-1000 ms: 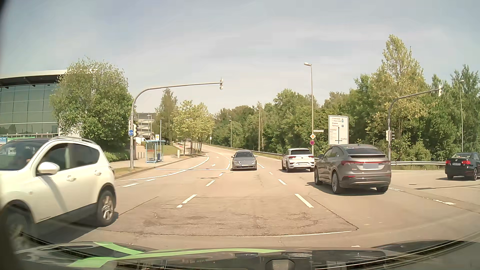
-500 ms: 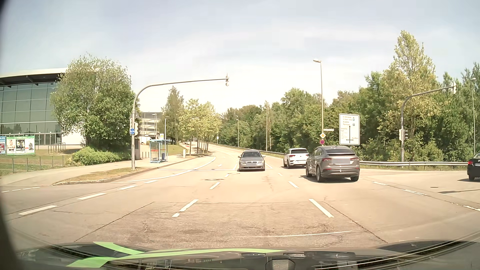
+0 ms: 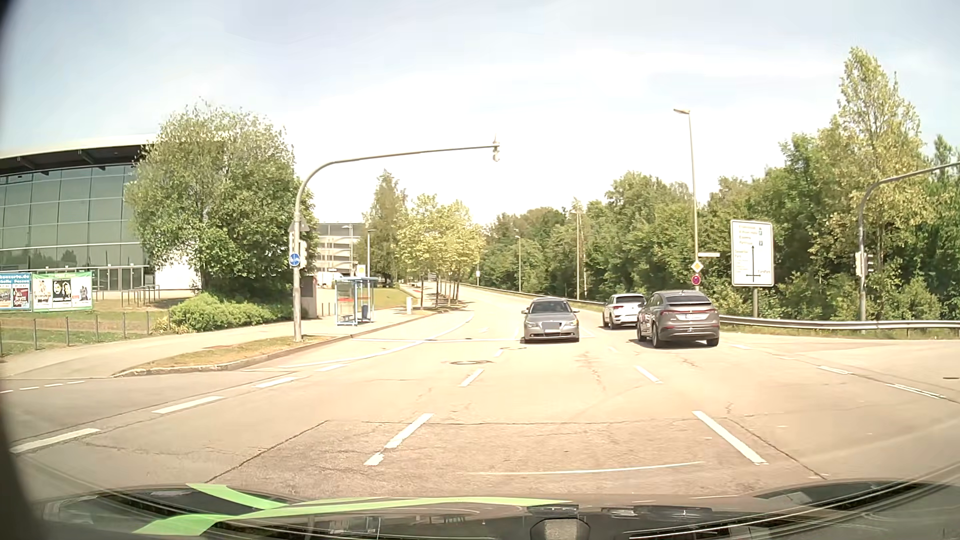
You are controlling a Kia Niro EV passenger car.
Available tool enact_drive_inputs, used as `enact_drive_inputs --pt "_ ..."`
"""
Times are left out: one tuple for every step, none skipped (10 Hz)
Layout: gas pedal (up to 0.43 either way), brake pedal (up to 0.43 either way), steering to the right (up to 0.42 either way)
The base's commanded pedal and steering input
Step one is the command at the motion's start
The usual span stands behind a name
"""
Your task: Follow the waypoints while adhering to traffic rules and regulations
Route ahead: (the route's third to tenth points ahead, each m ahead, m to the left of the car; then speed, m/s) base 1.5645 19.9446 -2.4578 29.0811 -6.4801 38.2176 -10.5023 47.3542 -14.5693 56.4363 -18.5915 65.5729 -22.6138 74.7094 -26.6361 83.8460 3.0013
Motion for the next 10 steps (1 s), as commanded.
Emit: enact_drive_inputs --pt "0.079 0.000 -0.411" --pt "0.067 0.000 -0.440" --pt "0.059 0.000 -0.464" --pt "0.059 0.000 -0.487" --pt "0.059 0.000 -0.504" --pt "0.059 0.000 -0.532" --pt "0.059 0.000 -0.559" --pt "0.059 0.000 -0.580" --pt "0.059 0.000 -0.597" --pt "0.047 0.000 -0.611"
